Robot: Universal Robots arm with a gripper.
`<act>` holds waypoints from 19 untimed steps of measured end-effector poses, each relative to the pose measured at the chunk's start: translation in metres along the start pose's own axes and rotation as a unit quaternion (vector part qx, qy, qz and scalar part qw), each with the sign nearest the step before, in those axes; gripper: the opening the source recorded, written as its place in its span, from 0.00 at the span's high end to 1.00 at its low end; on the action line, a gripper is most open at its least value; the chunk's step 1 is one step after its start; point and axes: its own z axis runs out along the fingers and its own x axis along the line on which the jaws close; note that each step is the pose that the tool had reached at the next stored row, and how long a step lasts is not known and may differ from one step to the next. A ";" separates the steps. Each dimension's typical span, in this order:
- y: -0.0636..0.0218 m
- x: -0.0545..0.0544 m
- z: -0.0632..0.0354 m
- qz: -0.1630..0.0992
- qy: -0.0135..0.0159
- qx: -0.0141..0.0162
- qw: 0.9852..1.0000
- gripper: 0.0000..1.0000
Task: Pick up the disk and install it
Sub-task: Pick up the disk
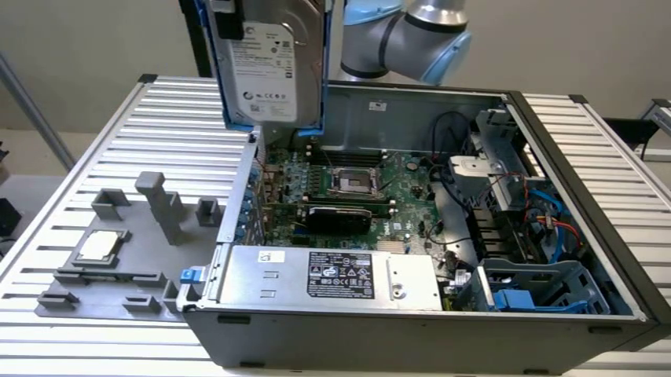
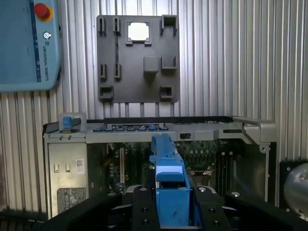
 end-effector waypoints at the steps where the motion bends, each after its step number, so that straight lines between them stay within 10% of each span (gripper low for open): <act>1: -0.0024 0.003 -0.0001 0.000 0.000 0.000 1.000 0.67; 10: -0.0228 0.029 0.0004 0.000 0.000 0.000 1.000 0.67; 19: -0.0612 0.045 0.0055 0.000 0.000 0.000 1.000 0.67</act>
